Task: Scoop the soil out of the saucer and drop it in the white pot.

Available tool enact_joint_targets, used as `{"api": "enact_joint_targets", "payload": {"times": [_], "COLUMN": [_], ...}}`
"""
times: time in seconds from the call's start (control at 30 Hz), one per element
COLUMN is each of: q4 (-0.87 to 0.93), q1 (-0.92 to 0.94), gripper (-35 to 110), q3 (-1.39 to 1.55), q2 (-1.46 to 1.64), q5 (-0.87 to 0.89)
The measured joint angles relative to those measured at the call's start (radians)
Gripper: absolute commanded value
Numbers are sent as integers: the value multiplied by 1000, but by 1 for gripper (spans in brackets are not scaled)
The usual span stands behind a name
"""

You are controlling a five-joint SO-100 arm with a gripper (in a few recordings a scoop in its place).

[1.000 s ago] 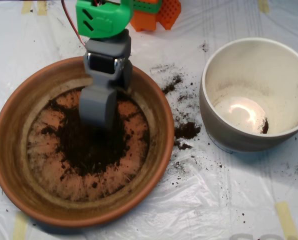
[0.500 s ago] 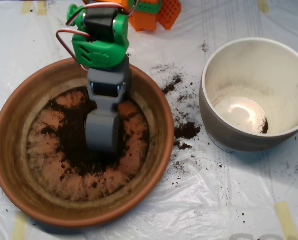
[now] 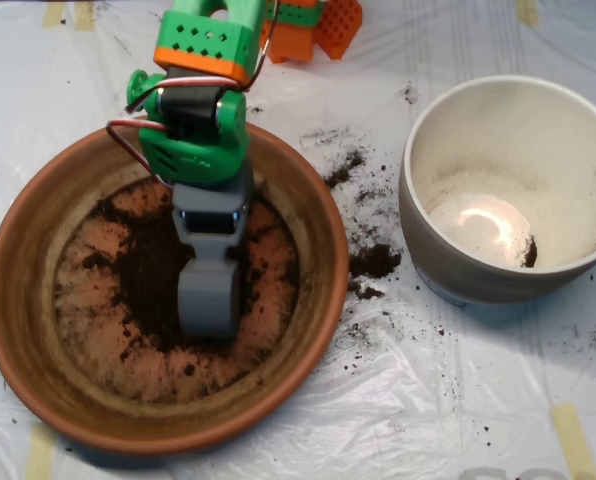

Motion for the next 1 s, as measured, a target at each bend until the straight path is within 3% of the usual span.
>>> {"api": "enact_joint_targets", "payload": {"times": [0.4, 0.67, 1.0], "q4": [2, 8, -77], "q1": [-8, -15, -9], "gripper": [41, 20, 19], "q3": [35, 2, 14], "q2": [6, 5, 5], "q5": [-37, -43, -41]}}
